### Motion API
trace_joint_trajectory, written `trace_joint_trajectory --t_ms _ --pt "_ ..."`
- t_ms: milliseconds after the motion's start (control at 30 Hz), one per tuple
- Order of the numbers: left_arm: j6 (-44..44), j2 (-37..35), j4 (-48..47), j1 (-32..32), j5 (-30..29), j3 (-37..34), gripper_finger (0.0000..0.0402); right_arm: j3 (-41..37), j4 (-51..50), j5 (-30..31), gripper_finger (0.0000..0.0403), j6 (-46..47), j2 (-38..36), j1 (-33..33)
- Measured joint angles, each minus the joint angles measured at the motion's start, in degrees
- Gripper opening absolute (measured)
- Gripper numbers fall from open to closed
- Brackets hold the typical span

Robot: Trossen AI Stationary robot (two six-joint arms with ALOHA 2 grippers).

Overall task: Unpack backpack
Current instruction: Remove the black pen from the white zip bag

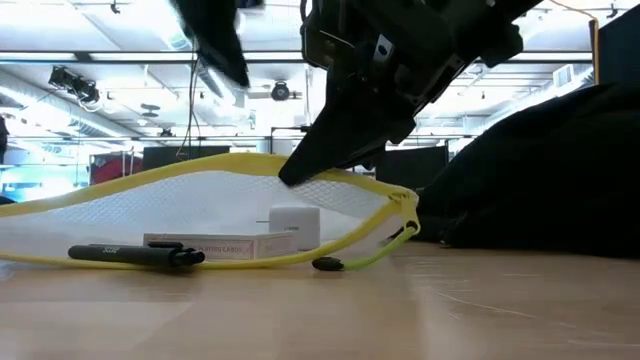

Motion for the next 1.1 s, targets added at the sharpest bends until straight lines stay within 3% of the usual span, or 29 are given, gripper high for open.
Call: trace_joint_trajectory --t_ms 233,333,467,600,833,1100 --pt "-8.5 0.0 25.9 -24.6 -2.8 -6.0 0.0170 0.0 0.3 0.5 0.0000 -1.1 0.0 -0.5" --pt "-8.8 3.7 35.7 -31.2 -5.1 -8.3 0.0170 0.0 0.6 0.5 0.0000 -1.0 0.0 -0.5" --pt "-7.9 9.5 38.3 -36.7 -7.3 -8.3 0.0170 0.0 0.7 0.5 0.0000 -0.6 0.0 -0.5" --pt "-8.0 16.5 37.2 -38.2 -13.5 -8.3 0.0169 0.0 0.7 0.9 0.0001 -0.1 0.0 0.7" --pt "-15.6 26.2 27.1 -35.8 -13.7 -8.3 0.0167 0.0 0.7 0.5 0.0000 -1.4 0.0 2.0" --pt "-16.9 27.7 23.1 -33.4 -13.1 -8.3 0.0167 0.0 0.8 0.6 0.0001 -1.4 0.0 2.3"
